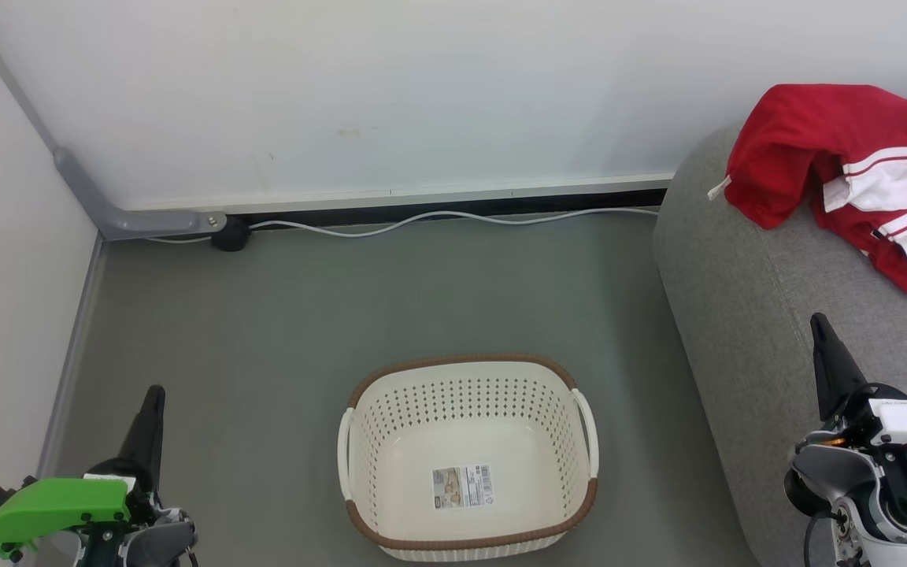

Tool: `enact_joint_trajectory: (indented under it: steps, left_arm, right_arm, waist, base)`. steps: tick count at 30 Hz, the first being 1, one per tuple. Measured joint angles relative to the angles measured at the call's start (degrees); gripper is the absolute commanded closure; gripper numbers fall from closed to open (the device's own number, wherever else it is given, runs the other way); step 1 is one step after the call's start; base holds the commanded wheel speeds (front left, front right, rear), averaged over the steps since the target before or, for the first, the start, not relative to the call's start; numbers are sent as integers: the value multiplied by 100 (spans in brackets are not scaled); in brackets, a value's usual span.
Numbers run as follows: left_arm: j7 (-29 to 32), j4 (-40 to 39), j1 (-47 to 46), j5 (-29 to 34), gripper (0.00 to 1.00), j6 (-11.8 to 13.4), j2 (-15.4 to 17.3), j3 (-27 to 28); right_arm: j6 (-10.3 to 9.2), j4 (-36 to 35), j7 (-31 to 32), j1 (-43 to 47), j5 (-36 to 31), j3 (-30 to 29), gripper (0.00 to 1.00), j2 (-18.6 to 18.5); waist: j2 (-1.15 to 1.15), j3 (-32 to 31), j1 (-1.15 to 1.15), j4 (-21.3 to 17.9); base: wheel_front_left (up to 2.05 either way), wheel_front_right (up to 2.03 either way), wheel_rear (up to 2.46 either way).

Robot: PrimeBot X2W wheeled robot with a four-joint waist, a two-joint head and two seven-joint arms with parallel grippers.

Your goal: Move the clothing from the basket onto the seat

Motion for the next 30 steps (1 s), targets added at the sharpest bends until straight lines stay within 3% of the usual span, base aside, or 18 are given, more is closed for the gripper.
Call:
enact_joint_trajectory:
  steps: [30]
  left_arm:
    - [4, 76, -8, -1, 100, -25, -7, 10]
  right_arm:
    - [7, 0, 0, -2, 0, -7, 100, 0]
  waist:
    - [0, -2, 0, 1]
  base:
    - [0, 0, 0]
